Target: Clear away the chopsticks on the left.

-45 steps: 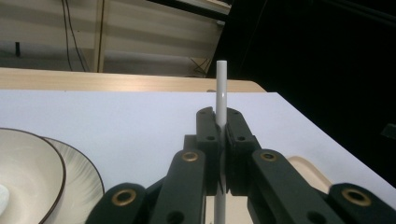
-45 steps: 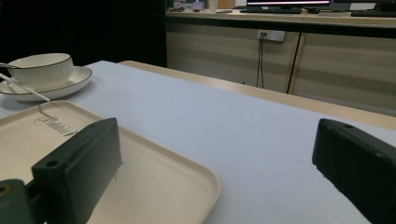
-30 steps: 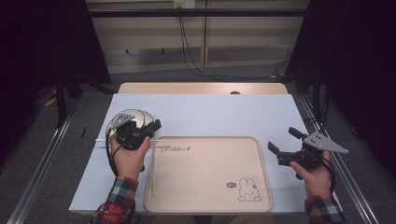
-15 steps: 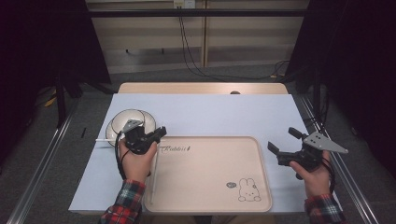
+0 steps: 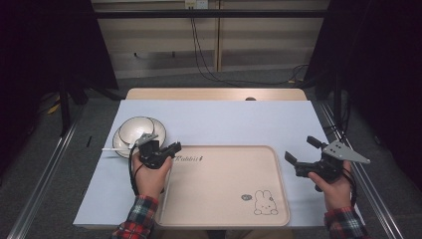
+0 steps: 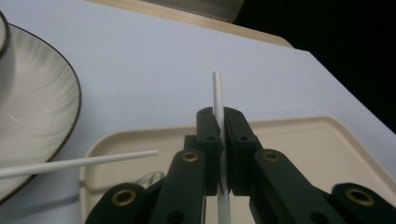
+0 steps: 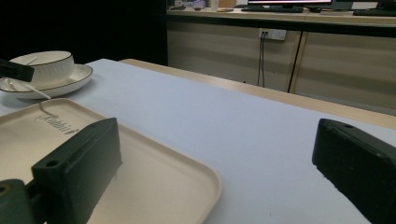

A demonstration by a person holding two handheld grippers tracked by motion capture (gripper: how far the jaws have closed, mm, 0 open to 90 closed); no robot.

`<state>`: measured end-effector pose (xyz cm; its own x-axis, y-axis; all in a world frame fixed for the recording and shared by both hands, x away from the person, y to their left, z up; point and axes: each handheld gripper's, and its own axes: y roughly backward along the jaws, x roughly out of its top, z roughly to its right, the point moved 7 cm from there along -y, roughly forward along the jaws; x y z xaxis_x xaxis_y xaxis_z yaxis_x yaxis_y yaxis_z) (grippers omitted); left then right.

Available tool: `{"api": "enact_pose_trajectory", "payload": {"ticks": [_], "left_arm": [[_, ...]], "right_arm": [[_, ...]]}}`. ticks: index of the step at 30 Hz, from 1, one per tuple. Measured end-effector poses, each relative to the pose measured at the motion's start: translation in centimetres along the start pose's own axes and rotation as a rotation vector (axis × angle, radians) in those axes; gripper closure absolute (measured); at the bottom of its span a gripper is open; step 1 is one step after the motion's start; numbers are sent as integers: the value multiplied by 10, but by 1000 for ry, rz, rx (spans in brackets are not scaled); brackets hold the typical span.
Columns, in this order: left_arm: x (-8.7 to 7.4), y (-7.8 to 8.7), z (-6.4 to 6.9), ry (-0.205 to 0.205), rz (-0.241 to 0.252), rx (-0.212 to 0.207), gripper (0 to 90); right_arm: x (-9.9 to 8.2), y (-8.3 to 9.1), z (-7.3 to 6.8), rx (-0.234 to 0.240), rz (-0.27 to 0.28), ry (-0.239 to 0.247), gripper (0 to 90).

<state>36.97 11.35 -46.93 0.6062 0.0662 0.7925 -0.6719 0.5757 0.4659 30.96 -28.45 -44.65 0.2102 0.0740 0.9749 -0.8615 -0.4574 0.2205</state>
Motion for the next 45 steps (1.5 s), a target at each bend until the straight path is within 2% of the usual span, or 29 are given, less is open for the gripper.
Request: {"api": "enact_pose_trajectory", "payload": {"ticks": [6, 10, 14, 19, 24, 42, 45], "left_arm": [[-4, -6, 4, -27, -26, 6, 862], [-11, -10, 1, -14, -47, 16, 856], [-18, -13, 0, -34, -85, 27, 853], [-23, -15, -4, -42, -103, 47, 848], [-30, -15, -8, -29, -113, 62, 846], [-45, -16, -21, -21, -168, 103, 832], [-45, -15, -21, -24, -165, 116, 831]], "right_arm": [[0, 0, 0, -1, 1, 3, 7], [-1, 0, 1, -4, -1, 2, 7], [-1, 0, 0, 5, -6, 0, 7], [-1, -1, 0, 5, -4, -1, 7], [-2, -2, 0, 0, -9, 10, 7], [-1, -1, 0, 3, -8, 6, 7], [-1, -1, 0, 1, -9, 6, 7]]}}
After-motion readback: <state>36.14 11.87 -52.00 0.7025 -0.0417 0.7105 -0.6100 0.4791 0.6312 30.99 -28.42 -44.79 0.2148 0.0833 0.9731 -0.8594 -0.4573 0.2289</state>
